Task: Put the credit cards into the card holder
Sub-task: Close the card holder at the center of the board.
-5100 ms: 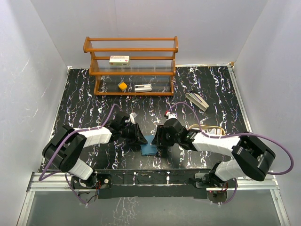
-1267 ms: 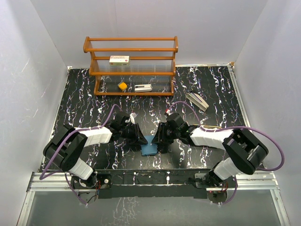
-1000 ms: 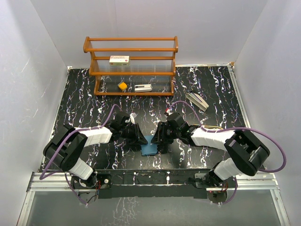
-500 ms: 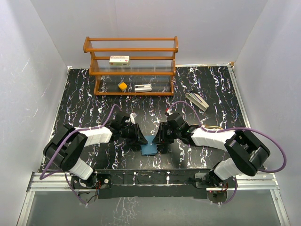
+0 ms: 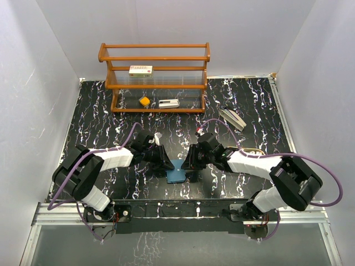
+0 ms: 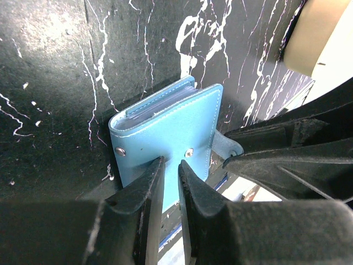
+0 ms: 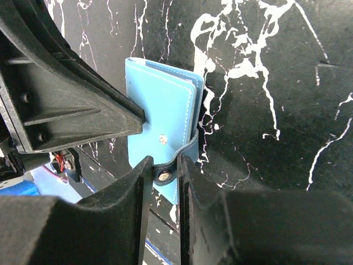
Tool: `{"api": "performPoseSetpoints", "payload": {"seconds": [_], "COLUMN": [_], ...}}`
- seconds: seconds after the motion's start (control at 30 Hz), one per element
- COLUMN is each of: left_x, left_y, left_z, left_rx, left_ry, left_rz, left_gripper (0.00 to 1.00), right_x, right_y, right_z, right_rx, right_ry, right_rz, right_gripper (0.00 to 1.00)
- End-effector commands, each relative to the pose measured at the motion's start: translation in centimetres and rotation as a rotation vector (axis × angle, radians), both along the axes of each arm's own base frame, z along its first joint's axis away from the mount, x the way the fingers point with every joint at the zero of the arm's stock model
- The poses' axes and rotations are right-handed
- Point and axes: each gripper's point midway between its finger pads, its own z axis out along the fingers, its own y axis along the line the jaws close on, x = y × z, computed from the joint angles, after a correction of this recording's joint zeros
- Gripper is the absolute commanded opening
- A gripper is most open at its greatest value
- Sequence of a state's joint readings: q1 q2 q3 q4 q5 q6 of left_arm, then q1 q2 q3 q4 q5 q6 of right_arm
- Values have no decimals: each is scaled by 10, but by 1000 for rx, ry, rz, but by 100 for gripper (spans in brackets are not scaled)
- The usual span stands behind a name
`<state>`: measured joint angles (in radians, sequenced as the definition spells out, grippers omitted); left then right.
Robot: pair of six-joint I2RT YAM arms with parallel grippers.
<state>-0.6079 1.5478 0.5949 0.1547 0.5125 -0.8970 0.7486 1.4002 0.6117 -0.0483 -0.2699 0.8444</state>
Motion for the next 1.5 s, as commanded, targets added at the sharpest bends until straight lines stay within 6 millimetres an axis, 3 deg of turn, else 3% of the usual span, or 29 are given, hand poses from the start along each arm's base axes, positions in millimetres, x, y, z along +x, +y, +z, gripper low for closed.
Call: {"api": "performPoseSetpoints", "payload": {"seconds": [0.0,0.3,0.6,0.83,1.47], "left_x": [-19,-21,-26,-25,-26], "left_y": [17,16,16,16,16], "left_z": [-28,-27,-28,-27,-28], "left_rx": [122,103,83,80,78], "left_ry": [69,69,88,87,90], "left_rz": [0,6,17,19,23], "left_gripper": [17,17,17,17,17], "right_x": [8,6,7,7,-1], "right_y": [26,37,35,26,17], "right_z": [32,17,2,-6,-29], "right_rx": [112,97,75,36,-65], "right_ry": [-53,-27,-16,-18,11], "right_rz": [30,57,34,12,4], "right_gripper": [22,25,28,18,11]}}
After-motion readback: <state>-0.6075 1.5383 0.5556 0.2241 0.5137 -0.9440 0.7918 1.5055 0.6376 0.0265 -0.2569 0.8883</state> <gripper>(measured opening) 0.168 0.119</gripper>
